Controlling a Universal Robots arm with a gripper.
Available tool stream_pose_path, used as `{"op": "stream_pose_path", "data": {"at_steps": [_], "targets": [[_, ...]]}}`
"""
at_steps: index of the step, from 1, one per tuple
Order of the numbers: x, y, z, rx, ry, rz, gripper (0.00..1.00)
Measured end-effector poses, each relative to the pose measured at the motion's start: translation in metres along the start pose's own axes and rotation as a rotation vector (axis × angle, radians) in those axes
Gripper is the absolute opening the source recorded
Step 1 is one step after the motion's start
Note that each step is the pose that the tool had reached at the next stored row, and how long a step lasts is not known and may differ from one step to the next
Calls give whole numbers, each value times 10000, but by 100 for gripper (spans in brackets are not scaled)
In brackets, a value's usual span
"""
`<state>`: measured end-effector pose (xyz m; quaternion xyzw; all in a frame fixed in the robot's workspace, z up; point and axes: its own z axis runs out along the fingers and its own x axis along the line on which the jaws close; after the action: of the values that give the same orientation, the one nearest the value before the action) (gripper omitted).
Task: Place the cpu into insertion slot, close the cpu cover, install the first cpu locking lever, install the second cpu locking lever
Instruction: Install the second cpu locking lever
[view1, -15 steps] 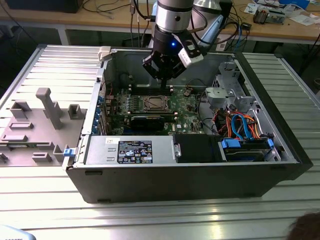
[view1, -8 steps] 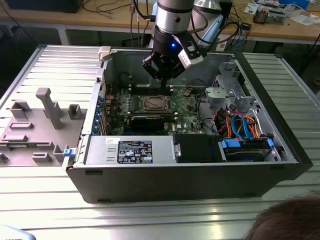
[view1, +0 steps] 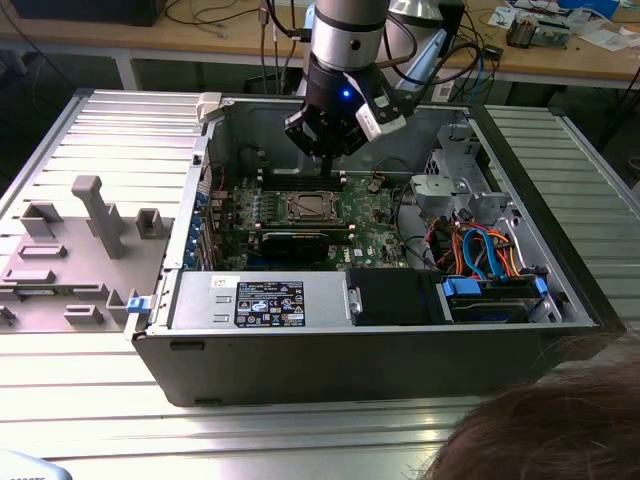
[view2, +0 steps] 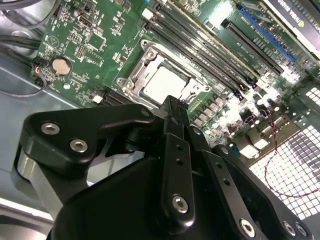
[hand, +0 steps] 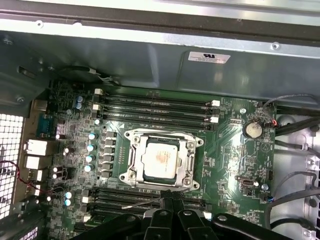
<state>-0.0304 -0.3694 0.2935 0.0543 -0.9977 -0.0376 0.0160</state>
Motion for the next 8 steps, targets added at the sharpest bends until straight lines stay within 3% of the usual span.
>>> {"op": "stream_pose_path", "data": {"at_steps": [8], "targets": [[9,-26,0,-348,-38,-12,11]]}}
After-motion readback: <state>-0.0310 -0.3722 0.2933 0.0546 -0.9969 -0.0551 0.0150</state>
